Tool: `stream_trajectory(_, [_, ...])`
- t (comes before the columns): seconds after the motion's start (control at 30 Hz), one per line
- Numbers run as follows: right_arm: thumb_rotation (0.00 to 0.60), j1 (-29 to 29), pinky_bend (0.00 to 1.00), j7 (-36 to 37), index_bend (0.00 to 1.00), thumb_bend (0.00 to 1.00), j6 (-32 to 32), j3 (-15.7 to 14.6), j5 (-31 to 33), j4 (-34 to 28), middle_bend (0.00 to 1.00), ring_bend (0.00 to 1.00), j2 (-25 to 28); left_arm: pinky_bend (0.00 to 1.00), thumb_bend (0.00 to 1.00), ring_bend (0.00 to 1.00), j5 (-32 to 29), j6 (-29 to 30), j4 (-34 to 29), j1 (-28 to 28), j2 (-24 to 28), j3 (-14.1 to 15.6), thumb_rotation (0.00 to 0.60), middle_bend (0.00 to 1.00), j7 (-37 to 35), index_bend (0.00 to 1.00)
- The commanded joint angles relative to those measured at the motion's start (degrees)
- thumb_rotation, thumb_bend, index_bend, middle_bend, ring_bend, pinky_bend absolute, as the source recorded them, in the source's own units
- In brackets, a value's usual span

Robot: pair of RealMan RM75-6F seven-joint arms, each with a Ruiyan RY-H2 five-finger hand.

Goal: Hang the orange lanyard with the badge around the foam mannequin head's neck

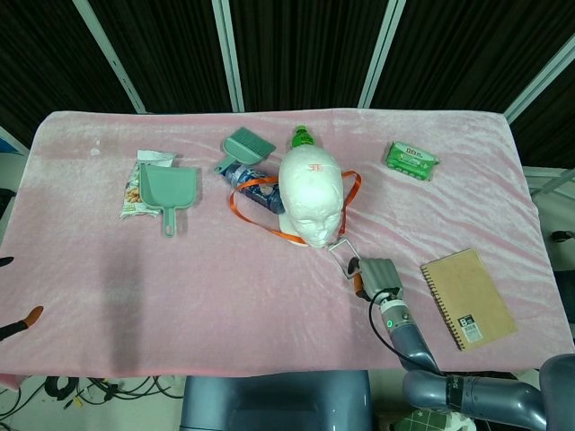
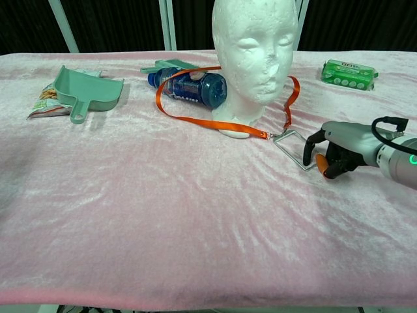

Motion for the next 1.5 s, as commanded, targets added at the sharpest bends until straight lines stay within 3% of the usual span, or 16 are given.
stream_trajectory(0.03, [0.600, -0.1, 0.93, 0.0, 0.43, 0.71, 0.0, -0.2, -0.3, -0.2, 0.99, 0.98, -0.1, 0.01, 0.09, 0.00, 0.0, -0.1, 0.0, 0.0, 0.0, 0.0, 0.600, 0.13, 0.1, 0.23])
stream_trajectory(1.5, [0.600, -5.5, 0.93, -0.1, 0.53, 0.73, 4.4, -5.2, -6.3, -8.5, 0.99, 0.99, 2.8, 0.01, 0.09, 0.00, 0.1, -0.2, -0.3, 0.3, 0.3, -0.4, 0.600, 0.13, -0.6, 0.23])
